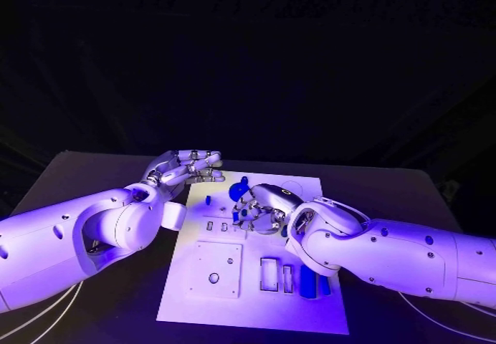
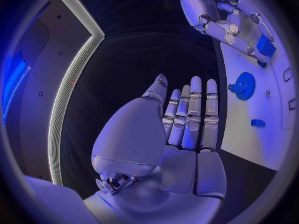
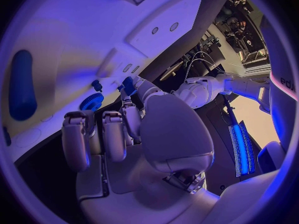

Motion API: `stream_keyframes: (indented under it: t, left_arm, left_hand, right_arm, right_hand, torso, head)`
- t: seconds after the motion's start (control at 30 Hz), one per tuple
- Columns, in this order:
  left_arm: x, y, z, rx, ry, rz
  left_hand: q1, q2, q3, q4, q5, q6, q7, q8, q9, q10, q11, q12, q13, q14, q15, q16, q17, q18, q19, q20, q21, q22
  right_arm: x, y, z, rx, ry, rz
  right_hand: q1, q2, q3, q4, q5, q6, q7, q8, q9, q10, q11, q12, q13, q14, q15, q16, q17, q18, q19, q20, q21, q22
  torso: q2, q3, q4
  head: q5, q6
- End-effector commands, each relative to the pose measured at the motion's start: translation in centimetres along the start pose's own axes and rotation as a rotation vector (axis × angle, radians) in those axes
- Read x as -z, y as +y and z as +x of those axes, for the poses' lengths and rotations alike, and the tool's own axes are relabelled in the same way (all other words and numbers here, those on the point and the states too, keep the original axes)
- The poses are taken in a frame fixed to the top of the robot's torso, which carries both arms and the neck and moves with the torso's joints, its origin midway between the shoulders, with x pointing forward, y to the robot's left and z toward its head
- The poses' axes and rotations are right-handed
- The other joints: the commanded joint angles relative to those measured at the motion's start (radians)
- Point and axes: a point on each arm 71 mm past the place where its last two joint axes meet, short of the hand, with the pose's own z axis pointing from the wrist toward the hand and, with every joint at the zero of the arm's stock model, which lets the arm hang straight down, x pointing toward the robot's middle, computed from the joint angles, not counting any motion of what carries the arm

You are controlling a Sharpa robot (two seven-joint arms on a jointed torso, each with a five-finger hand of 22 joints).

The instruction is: Assemble the parts on the task board

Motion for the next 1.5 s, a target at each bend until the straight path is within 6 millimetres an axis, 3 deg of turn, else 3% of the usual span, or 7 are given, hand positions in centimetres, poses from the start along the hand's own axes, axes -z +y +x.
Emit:
stream_keyframes:
  t: [0.03,0.53,1.5]
  left_arm:
    - [0.0,-0.1,0.2,0.011,0.017,0.007]
    - [-0.1,0.0,0.3,0.012,0.019,0.005]
    - [-0.1,0.0,0.3,0.012,0.021,0.003]
  left_hand:
    - [-0.002,0.01,0.001,-0.005,0.004,-0.002,0.006,-0.006,-0.001,0.0,0.009,-0.005,0.0,-0.005,0.001,0.006,0.002,0.011,-0.008,-0.002,0.005,-0.001]
    - [-0.001,0.01,0.002,-0.006,0.004,-0.002,0.005,-0.007,-0.001,0.001,0.008,-0.005,0.0,-0.006,0.001,0.006,0.002,0.011,-0.009,-0.001,0.005,-0.001]
    - [-0.001,0.01,0.002,-0.006,0.004,-0.002,0.005,-0.007,-0.001,0.001,0.008,-0.005,0.0,-0.006,0.001,0.006,0.002,0.011,-0.009,-0.001,0.005,-0.001]
  right_arm:
    - [-0.2,0.0,0.6,0.054,0.023,0.019]
    - [-0.7,0.3,2.0,0.066,0.053,0.036]
    - [-1.0,0.1,2.6,0.09,0.075,0.055]
  right_hand:
    - [-0.01,-0.003,0.003,0.005,0.002,-0.004,-0.001,0.009,0.023,-0.003,0.0,-0.003,0.009,0.08,-0.002,0.001,0.163,-0.005,0.06,-0.006,-0.003,0.211]
    - [-0.015,-0.01,0.001,0.005,0.005,-0.006,0.0,0.008,0.023,-0.005,0.001,-0.005,0.008,0.079,-0.001,0.0,0.161,-0.004,0.06,-0.006,-0.004,0.211]
    - [-0.022,-0.025,0.0,0.0,0.0,-0.02,0.006,0.001,0.019,-0.014,0.006,-0.014,0.0,0.079,0.002,-0.002,0.158,-0.003,0.055,-0.003,-0.01,0.206]
  torso:
    - [0.0,0.0014,-0.0007]
    - [-0.001,0.0009,-0.001]
    - [-0.001,0.0003,-0.0015]
  head:
    - [0.01,-0.005]
    - [0.011,-0.011]
    - [0.014,-0.007]
